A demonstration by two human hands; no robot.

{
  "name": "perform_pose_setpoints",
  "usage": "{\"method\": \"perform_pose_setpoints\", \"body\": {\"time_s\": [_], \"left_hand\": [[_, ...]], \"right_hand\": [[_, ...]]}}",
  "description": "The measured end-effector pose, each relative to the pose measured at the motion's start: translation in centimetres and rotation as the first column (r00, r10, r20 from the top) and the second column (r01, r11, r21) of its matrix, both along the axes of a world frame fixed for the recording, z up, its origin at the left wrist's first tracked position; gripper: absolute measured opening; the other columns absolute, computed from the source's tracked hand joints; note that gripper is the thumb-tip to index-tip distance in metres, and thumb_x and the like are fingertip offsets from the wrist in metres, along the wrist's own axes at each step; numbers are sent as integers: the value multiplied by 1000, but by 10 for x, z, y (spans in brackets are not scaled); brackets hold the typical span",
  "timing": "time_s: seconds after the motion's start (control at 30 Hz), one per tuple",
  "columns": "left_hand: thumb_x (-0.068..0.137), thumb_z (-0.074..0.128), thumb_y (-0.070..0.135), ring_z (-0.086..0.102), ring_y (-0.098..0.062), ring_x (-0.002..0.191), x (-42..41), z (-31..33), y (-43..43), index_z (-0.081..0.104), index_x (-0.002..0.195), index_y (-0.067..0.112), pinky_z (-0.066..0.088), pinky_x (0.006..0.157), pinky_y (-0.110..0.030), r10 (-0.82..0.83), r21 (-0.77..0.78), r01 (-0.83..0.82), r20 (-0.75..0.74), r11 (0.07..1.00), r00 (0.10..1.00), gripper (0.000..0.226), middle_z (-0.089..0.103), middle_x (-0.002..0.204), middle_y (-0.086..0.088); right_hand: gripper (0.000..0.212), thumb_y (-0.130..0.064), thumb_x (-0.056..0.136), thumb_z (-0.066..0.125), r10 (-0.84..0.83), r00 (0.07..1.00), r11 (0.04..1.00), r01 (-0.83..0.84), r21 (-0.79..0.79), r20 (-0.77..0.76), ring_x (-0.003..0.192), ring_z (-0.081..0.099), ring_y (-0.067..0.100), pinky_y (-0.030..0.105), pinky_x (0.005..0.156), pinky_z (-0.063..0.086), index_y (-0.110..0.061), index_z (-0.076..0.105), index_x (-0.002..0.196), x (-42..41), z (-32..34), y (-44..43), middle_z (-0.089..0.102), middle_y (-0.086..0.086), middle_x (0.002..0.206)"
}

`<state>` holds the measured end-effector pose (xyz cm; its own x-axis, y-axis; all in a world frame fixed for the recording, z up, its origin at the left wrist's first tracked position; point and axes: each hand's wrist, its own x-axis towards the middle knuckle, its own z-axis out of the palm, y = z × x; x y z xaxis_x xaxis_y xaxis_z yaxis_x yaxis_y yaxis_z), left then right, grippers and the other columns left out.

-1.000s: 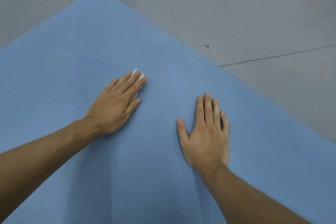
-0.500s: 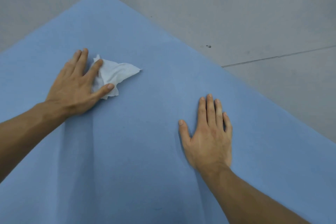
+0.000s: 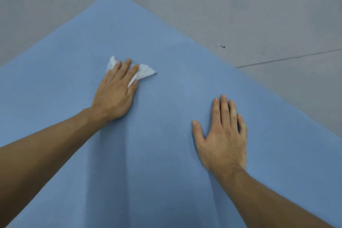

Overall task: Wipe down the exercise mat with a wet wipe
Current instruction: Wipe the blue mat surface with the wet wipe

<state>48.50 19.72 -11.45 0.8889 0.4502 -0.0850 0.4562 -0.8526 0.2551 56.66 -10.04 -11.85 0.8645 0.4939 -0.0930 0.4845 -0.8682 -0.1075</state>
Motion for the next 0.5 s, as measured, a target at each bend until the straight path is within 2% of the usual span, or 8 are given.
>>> {"method": "perform_pose_setpoints", "body": {"time_s": [0.13,0.3,0.4,0.5], "left_hand": [[108,16,45,6,-22,159,-10,7,-46,20,163,29,6,128,-39,-205,2,205,-34,979,978,58,11,172,5],[106,9,50,-8,-12,158,-24,7,-74,6,164,29,-2,128,-32,-394,-6,395,-88,918,915,62,-4,171,13],[103,10,52,-2,-12,158,-29,9,-47,10,164,23,6,128,-33,-381,12,384,-100,923,919,67,1,170,9],[102,12,52,7,-18,158,-39,11,-2,15,163,14,9,128,-35,-233,27,236,-92,971,968,72,6,170,0]], "right_hand": [[85,-67,97,18,0,1000,1000,0,5,-1,159,-2,18,42,128,7,-17,9,165,0,1,2,3,0,173],[84,-67,97,19,-5,1000,1000,5,12,-2,159,-3,17,42,128,7,-17,8,165,0,2,2,3,-1,173],[85,-67,97,16,2,1000,1000,-2,4,-2,159,-5,16,41,128,5,-18,6,165,0,1,1,0,-1,173],[84,-67,97,16,2,1000,1000,-2,5,3,159,-6,16,41,128,5,-18,6,165,0,1,1,0,-1,173]]}}
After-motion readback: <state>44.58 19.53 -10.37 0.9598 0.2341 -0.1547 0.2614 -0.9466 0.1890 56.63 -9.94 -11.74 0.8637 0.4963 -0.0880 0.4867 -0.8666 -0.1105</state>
